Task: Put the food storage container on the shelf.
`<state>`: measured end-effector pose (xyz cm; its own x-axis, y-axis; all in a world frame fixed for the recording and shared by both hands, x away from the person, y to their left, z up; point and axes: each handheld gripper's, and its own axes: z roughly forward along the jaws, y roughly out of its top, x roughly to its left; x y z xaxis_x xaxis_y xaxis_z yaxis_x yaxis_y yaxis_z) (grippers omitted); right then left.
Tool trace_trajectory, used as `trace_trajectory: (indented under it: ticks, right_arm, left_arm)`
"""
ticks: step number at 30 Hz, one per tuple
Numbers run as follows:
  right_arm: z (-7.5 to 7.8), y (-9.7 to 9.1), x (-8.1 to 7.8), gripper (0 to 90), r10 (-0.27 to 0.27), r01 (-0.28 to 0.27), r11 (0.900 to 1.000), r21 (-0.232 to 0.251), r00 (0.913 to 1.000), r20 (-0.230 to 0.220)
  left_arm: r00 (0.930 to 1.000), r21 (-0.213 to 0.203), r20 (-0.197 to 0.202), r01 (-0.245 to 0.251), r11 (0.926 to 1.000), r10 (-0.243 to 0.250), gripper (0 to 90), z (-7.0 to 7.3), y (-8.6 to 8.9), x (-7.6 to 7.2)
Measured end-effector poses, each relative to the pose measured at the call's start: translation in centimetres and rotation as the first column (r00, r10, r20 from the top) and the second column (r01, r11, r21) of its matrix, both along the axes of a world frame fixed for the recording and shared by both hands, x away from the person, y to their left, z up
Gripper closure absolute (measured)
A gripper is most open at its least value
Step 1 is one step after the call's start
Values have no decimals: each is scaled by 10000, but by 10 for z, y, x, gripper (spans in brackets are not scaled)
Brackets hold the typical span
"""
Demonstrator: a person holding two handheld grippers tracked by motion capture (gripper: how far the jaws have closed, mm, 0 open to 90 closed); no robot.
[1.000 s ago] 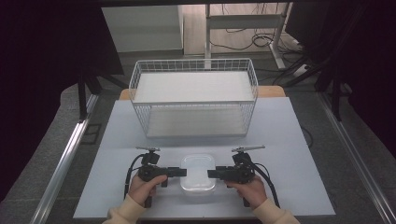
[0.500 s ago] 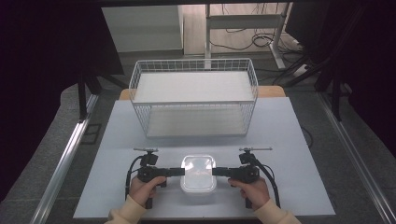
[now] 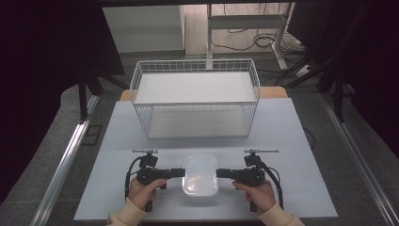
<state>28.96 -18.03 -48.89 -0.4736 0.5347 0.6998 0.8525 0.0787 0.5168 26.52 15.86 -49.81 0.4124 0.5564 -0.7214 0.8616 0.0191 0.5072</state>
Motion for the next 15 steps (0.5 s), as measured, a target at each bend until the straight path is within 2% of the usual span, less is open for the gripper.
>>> trace_trajectory:
  ticks: [2,7,15]
  right_arm:
    - [1,-1,0,799,33,-32,10000,-84,9999,143]
    - [6,0,-2,803,112,-97,9996,-253,9981,609]
    - [17,0,-4,805,283,-268,9995,-159,9939,1068]
  left_arm:
    - [10000,-87,28,-14,10000,15,795,1,0,-1]
    - [9998,45,220,18,10000,-19,794,4,0,-2]
    - [9976,30,675,129,9999,-131,795,16,1,-5]
